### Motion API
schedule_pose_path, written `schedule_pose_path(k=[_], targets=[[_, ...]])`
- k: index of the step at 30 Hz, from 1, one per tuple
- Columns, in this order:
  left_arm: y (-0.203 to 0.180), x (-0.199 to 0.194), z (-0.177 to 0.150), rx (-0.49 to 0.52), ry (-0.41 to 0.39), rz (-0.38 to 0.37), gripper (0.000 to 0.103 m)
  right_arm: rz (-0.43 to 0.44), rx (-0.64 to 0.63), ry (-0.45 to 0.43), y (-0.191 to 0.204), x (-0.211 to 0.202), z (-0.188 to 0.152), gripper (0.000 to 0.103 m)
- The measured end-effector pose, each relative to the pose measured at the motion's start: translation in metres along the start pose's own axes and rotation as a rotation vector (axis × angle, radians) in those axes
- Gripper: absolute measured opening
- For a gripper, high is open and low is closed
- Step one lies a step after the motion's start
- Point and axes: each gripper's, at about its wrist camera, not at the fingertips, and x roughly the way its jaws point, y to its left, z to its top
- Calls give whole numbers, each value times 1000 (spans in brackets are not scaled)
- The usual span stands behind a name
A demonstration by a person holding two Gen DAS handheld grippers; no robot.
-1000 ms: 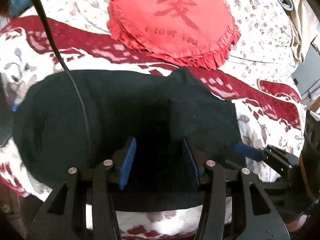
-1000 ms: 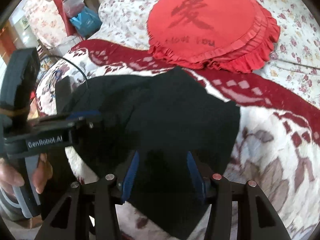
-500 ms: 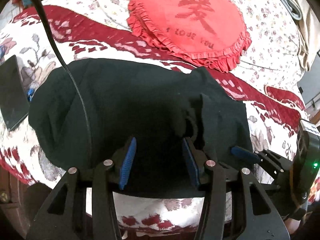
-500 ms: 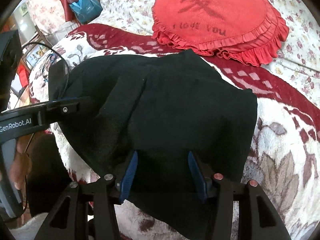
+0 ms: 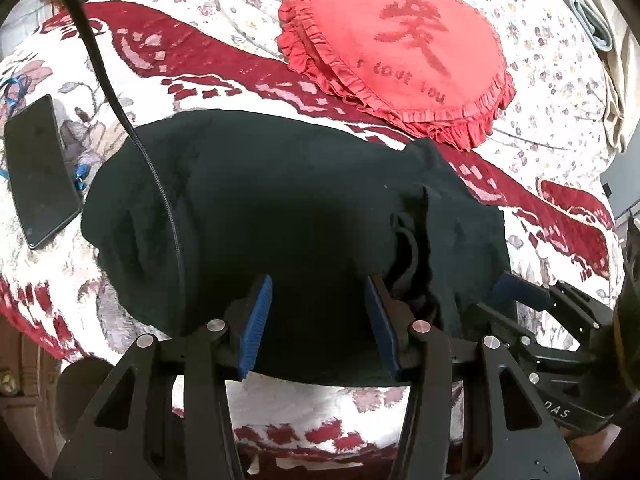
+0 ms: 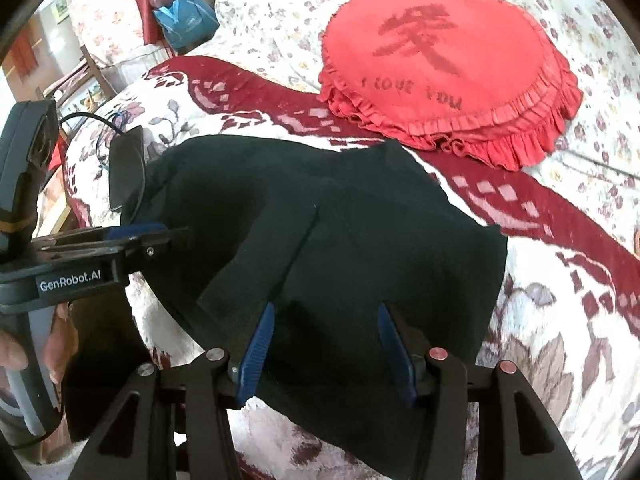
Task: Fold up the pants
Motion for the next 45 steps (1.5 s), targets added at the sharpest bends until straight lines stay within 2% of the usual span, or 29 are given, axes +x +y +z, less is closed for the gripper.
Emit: schedule_pose_path(k=[5, 8, 12, 16, 19, 24, 29, 36, 39, 40, 42, 45], targets=[[8, -1, 0, -22, 6, 4, 48, 0, -16, 6, 6, 8, 6, 52], [14, 1, 0, -39, 11, 8, 62, 1, -22, 15, 9, 17, 9, 53], [20, 2, 0, -60, 15, 3, 62, 10, -32, 54, 10, 38, 11, 58], [22, 1, 1, -51, 8, 27, 62, 21, -28, 48, 10, 33, 15, 58], [26, -1, 2, -55, 0, 39, 62, 30, -18, 18, 8, 21, 24, 58], [34, -7, 2, -76, -11, 46, 62, 97, 7, -34, 9, 10, 42, 58], [44, -14, 1, -84, -28, 93, 62, 128, -23, -16, 23, 25, 59, 59], [51, -22, 1, -98, -30, 72, 62, 159, -50, -2, 38, 41, 78, 63], [60, -31, -1, -131, -37, 23, 63, 174, -77, 3, 46, 46, 88, 64], [67, -34, -3, -152, -35, 0, 65, 187, -87, 4, 50, 48, 93, 64], [83, -38, -9, -215, -32, -28, 77, 210, -105, 4, 55, 52, 101, 64], [103, -38, -18, -293, -22, -33, 78, 248, -134, 5, 68, 63, 118, 66]])
